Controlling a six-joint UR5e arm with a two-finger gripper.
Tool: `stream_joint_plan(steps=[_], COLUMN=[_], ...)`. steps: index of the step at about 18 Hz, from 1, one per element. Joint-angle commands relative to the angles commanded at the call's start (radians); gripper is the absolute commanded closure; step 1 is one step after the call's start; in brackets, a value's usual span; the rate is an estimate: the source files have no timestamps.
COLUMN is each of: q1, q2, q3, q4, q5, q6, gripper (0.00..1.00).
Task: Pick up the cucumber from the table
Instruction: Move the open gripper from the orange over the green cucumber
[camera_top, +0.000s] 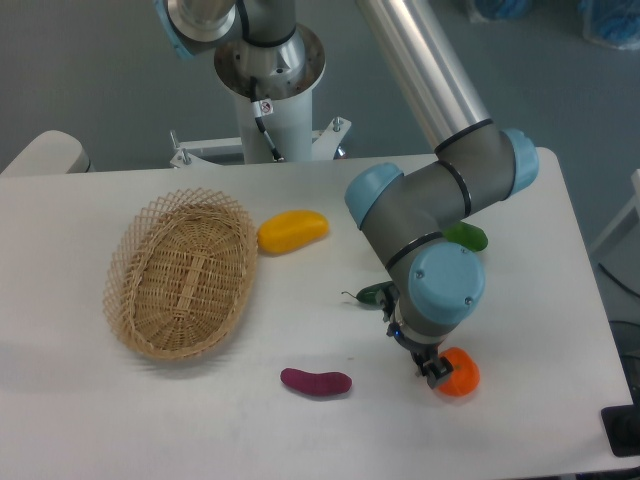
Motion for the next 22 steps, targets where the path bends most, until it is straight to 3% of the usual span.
stream_joint_plan(steps=[2,6,13,18,22], q1=[0.005,0.017,0.026,0.049,0.051], q2=[0.015,0.037,0.046,0.086,0.103], q3=[-0.046,-0.132,-0.175,-0.291,-0.342], q4=[0.023,0.136,0.147,0.268,0.284], q5=[0.006,0.008,0.043,0.055,0.057], q6=[0.032,0.065,0.100,0.178,0.184], gripper=[0.00,0.00,0.00,0.00,0.00])
